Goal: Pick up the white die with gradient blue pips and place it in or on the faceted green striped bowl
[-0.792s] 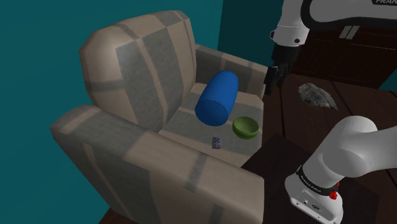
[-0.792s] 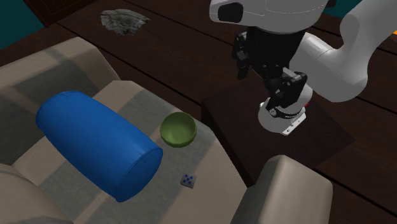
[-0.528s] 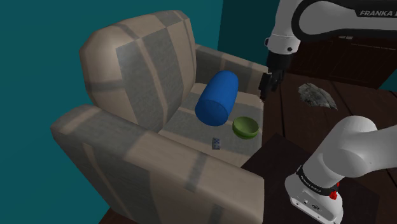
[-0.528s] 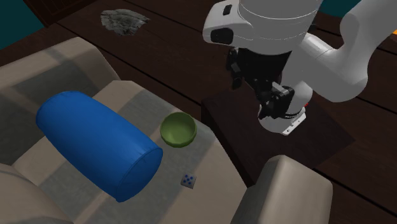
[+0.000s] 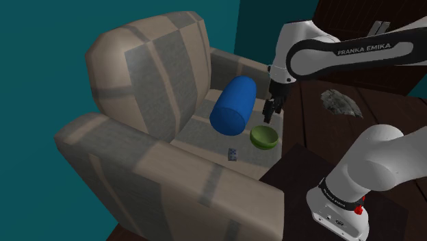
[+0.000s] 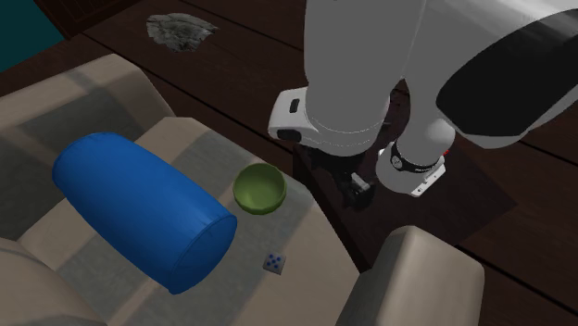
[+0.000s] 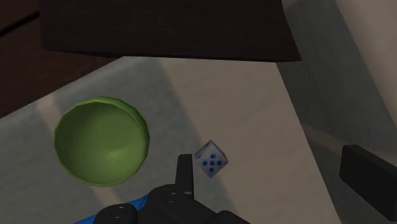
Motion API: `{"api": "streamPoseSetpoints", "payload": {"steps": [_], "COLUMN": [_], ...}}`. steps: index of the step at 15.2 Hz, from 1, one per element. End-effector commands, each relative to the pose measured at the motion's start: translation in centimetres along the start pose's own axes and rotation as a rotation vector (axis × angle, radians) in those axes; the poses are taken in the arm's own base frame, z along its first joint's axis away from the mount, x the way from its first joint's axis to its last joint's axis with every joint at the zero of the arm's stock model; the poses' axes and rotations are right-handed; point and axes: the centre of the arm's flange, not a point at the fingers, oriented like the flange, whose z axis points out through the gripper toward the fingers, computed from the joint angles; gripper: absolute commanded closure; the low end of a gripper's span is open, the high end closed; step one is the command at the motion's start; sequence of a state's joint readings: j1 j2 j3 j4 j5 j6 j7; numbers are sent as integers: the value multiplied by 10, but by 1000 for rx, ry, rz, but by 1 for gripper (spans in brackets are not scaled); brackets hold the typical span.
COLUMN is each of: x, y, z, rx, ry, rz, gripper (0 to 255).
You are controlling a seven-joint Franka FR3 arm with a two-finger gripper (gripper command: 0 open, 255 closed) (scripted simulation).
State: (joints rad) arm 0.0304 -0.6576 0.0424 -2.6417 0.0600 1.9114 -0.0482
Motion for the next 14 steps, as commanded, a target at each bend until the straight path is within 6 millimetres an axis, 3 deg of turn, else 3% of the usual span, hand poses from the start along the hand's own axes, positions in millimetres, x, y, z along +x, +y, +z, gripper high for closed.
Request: {"api": "streamPoseSetpoints", "payload": {"steps": [1, 14], "x": [11, 87], "y": [1, 2], "z": [26, 177], "rx": [-3, -24], "ry": [9, 42], "rz": [-14, -100], "gripper": [0, 0]}}
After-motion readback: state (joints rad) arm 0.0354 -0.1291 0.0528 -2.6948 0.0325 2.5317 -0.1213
